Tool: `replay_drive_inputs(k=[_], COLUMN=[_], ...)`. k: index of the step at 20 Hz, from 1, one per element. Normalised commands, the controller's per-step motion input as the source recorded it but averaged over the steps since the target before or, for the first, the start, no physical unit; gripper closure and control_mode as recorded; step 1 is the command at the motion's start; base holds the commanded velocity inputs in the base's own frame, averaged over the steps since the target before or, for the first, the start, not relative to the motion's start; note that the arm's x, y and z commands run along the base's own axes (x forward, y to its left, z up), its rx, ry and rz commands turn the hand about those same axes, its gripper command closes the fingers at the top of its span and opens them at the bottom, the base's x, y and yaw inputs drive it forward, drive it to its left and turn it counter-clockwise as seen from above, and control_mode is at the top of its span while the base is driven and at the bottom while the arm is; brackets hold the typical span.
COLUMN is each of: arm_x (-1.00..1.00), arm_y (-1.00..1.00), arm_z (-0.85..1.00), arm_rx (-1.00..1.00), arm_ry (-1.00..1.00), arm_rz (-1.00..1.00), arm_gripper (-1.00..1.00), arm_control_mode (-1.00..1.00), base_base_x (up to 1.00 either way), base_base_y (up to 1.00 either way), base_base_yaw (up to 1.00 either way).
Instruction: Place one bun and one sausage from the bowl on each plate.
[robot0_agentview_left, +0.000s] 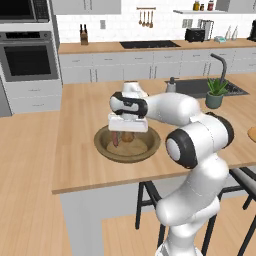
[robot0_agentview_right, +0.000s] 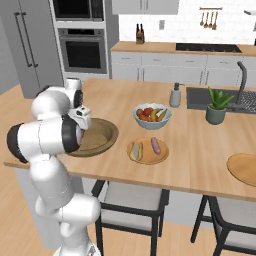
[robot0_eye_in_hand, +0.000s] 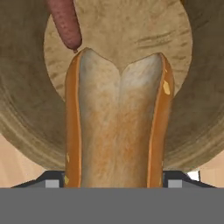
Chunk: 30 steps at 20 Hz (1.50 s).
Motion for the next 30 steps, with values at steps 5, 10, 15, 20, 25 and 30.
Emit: replay_drive_inputs(k=[5, 10, 15, 20, 25, 30], arm_x=[-0.20, -0.48, -0.52, -0.05, 0.00, -0.14], arm_y=[-0.43, -0.30, -0.30, -0.58, -0.61, -0.44], arm_z=[0.49, 0.39, 0.18, 0.23, 0.23, 0.01], arm_rx=[0.00, -0.01, 0.00, 0.00, 0.00, 0.00], arm_ry=[-0.21, -0.05, -0.02, 0.00, 0.00, 0.00], arm_rz=[0.18, 0.17, 0.01, 0.00, 0.00, 0.00], arm_gripper=[1.00, 1.00, 1.00, 1.00, 1.00, 1.00], arm_control_mode=[-1.00, -1.00, -1.00, -1.00, -1.00, -1.00], base_base_x=[0.00, 0.00, 0.00, 0.00, 0.00, 0.00], base_base_y=[0.00, 0.00, 0.00, 0.00, 0.00, 0.00], base_base_yaw=[0.00, 0.00, 0.00, 0.00, 0.00, 0.00])
